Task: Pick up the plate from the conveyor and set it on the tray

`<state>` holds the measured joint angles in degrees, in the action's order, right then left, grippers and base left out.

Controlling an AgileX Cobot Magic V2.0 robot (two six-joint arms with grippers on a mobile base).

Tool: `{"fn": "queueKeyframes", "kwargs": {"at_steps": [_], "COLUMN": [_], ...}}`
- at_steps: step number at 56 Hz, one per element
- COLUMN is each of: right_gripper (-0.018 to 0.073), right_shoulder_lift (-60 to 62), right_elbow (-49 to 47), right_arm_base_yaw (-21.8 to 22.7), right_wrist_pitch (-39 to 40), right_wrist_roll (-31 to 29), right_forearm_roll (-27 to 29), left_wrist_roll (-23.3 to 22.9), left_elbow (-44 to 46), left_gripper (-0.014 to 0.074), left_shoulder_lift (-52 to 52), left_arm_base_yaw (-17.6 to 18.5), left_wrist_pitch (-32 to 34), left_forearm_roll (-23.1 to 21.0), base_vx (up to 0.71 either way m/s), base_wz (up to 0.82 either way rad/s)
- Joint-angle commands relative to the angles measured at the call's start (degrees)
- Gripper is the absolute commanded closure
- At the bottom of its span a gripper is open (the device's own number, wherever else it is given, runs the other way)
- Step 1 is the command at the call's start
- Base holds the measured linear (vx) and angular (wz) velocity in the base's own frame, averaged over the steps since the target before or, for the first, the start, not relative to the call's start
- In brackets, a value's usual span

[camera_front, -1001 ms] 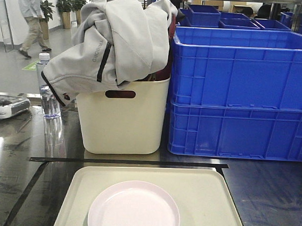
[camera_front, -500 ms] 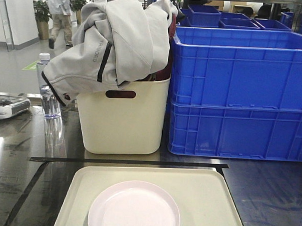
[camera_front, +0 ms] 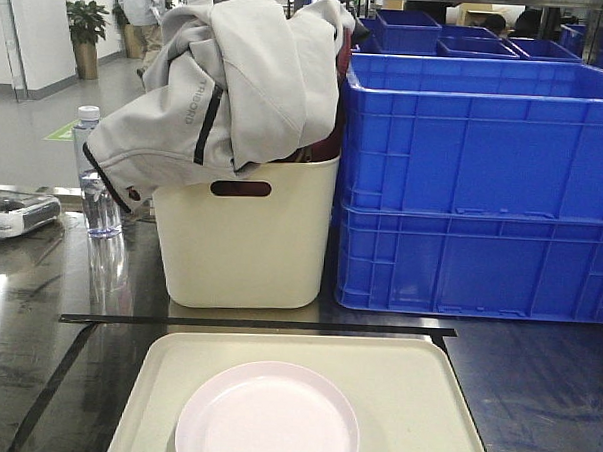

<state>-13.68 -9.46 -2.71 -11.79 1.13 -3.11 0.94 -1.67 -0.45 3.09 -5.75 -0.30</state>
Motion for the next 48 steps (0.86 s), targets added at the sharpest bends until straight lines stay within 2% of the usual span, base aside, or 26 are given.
{"fn": "queueKeyframes", "kwargs": {"at_steps": [1,8,10,48], "right_gripper": [0.0572,0.0572,0.0572,0.0572], "right_shoulder_lift": [5.19,12.99,15.12,15.01], "right_elbow": [5.37,12.28,12.05,12.04], "right_arm_base_yaw": [3.77,6.07,6.01,6.0], "right_wrist_pitch": [10.86,11.79,8.73,6.88], "right_wrist_roll": [-0.19,1.89,1.95,1.9], "right_forearm_roll": [0.87,1.29,0.94,-0.2], "left_wrist_roll": [0.03,0.03,0.03,0.03], "left_elbow": [-1.22,-1.22,-1.22,-1.22], "left_gripper": [0.0594,0.0594,0.0594,0.0594], "left_shoulder_lift": [0.42,0.42,0.42,0.34], "left_arm_base_yaw": [-0.08,-0.08,-0.08,-0.08], "left_wrist_pitch": [4.48,4.48,4.48,4.48], "left_forearm_roll": [-0.62,-0.62,-0.62,-0.62], "base_vx": [0.0,0.0,0.0,0.0], "base_wz": [0.0,0.0,0.0,0.0]}}
